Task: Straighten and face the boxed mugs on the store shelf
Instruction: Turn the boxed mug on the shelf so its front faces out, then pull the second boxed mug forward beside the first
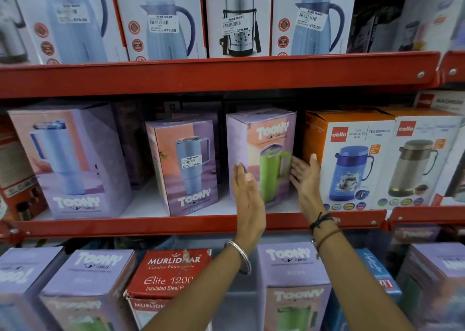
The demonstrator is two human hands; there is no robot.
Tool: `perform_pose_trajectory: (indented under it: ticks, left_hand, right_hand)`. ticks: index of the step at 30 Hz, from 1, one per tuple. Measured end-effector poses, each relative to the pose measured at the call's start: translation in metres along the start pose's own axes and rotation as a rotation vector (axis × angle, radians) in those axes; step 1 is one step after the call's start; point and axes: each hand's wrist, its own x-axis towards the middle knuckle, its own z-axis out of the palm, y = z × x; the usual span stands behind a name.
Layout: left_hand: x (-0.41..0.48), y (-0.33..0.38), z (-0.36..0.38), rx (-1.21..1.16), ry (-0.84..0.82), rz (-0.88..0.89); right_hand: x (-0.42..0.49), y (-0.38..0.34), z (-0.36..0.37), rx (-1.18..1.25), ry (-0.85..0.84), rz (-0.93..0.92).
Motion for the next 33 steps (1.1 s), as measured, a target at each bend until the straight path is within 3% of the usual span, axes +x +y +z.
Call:
perform_pose_trajectory:
  ticks: [6, 19, 23, 25, 30, 33]
  left_hand:
    - [0.022, -0.007, -0.017, -0.057, -0.037, -0.079]
    - [0.028, -0.009, -0.03, -0.035, -0.119, -0.062]
    - [0.012, -0.01, -0.04, -0.05, -0.014, 0.101]
    - [0.005, -0.006, -0.055, -0.038, 0.057, 0.199]
    - [0.01, 0.003, -0.112, 0.023, 0.312, 0.421]
    - [0.033, -0.001, -0.149, -0.024, 0.436, 0.382]
  right_hand:
    - [-0.018, 0.007, -0.01, -0.016, 0.029, -0.089]
    - [-0.045, 0.015, -0.007, -0.067, 0.066, -0.144]
    - [-0.073, 0.021, 0.012, -0.142, 0.238, -0.424]
    - [-0.089, 0.023, 0.028, -0.095, 0.206, -0.541]
    - [-0.116, 0.037, 0.086, -0.051, -0.075, -0.479]
    - [-0.123, 0.048, 0.124, -0.084, -0.194, -0.385]
